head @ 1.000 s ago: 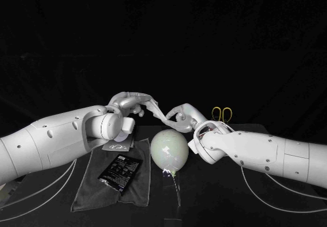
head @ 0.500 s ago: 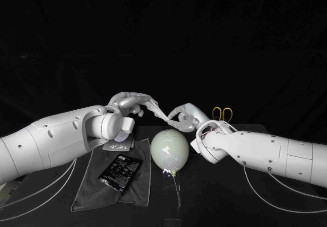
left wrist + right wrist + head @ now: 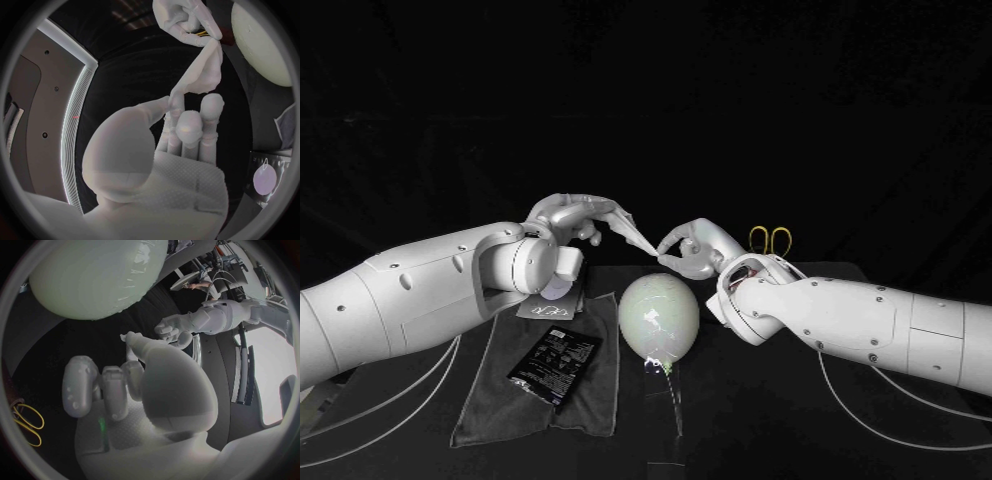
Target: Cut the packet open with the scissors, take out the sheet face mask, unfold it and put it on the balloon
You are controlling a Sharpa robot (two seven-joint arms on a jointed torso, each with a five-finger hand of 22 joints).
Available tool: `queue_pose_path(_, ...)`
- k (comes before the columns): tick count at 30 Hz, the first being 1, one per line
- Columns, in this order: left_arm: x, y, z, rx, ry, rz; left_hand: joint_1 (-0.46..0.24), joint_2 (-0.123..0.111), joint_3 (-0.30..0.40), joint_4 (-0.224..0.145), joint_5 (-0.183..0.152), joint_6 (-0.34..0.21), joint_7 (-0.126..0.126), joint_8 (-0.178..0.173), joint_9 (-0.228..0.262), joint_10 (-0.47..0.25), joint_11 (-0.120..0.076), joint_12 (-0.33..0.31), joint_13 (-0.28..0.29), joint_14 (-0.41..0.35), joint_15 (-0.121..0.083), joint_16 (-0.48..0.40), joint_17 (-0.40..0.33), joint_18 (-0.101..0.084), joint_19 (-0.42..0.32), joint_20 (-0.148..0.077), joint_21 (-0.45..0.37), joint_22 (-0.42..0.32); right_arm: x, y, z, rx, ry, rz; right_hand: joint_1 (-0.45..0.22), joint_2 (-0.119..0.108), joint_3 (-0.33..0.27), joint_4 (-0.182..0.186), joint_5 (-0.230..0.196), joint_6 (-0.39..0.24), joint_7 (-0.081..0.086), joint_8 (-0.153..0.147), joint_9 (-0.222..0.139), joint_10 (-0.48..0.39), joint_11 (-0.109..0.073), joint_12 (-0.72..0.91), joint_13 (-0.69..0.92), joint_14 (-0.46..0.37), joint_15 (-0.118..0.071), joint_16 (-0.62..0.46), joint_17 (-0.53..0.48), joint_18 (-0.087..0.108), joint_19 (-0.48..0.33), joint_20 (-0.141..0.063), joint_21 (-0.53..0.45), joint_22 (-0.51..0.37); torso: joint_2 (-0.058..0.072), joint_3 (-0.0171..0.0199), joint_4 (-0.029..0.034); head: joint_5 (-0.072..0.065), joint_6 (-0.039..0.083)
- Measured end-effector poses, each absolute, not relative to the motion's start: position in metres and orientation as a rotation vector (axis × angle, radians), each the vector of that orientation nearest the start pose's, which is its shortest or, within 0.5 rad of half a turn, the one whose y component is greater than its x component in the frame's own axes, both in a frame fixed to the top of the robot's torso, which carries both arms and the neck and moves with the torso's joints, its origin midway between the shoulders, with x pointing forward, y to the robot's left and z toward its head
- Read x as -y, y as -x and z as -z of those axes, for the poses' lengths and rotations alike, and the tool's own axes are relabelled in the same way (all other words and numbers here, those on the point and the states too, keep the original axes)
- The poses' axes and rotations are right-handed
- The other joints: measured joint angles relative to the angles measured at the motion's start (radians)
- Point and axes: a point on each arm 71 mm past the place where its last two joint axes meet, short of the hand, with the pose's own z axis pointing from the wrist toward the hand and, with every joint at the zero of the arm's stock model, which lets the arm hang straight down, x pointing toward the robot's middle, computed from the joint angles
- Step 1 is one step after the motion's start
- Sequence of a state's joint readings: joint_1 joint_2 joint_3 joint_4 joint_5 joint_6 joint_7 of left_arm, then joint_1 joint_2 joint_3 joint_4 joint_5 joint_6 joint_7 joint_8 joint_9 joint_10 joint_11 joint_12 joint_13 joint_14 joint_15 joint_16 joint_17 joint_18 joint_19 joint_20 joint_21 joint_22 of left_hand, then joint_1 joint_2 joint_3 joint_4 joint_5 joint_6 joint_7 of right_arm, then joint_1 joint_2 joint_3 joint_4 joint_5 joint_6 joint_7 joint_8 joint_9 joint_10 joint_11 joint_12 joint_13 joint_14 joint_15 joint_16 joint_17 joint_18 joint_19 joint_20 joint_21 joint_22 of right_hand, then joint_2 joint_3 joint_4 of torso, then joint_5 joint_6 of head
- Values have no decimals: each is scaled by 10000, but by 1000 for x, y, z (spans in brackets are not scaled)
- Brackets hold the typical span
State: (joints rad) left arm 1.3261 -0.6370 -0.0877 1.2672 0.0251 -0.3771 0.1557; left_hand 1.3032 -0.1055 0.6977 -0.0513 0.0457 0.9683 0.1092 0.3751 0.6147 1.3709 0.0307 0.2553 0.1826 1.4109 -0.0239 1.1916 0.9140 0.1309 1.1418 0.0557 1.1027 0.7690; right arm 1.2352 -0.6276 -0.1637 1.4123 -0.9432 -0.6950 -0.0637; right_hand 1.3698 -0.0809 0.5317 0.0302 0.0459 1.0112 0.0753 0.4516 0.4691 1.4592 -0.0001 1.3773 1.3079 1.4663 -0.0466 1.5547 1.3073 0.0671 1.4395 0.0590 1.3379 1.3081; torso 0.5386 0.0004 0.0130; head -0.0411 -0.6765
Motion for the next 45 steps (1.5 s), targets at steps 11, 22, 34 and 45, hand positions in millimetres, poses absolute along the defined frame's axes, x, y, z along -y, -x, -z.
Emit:
queue_pose_path(11,-189,-553,158,-14852,12140,13100,25,25,-1,0,-18,37,34,-1,0,0,0,0,4,0,0,2,42,-2,0,0,-1,13,148,-501,206,-15445,-3702,-8192,0,0,108,-53,-1,0,1,90,29,-1,1,70,1,0,1,62,8,-3,93,-15,185,-4,0,0,2,6,1)
queue_pose_path(22,-188,-553,159,-14860,12196,13102,26,25,-2,0,1,35,35,-14,0,0,0,0,9,1,1,39,41,-3,0,0,-2,12,150,-502,203,-15242,-3720,-8110,-90,-92,231,-44,-1,-22,18,126,86,-1,1,23,2,-14,-56,117,8,-142,159,-50,131,-7,0,-1,-4,14,12)
queue_pose_path(34,-181,-548,158,-15378,11901,13477,26,26,1,-3,1,33,35,-41,0,0,0,0,7,-11,-11,39,8,-4,0,0,32,20,138,-508,182,-14574,-3815,-9219,-754,-556,-216,377,4,-1478,825,-1163,-546,-1680,728,-2402,-705,-72,502,-1096,0,172,-1506,418,-2532,0,0,-3,-5,-22,84)
queue_pose_path(45,-172,-544,158,-16257,11040,14016,25,24,1,-3,0,30,33,-68,0,0,0,0,17,-20,-20,38,9,-5,-1,0,75,51,124,-516,169,-13932,-3738,-9977,-615,-695,-314,305,4,-2116,1213,-1735,-866,-4550,1113,-5530,-3184,-1928,885,-2942,-1477,810,-3851,805,-6149,-14,2,-2,5,-134,119)
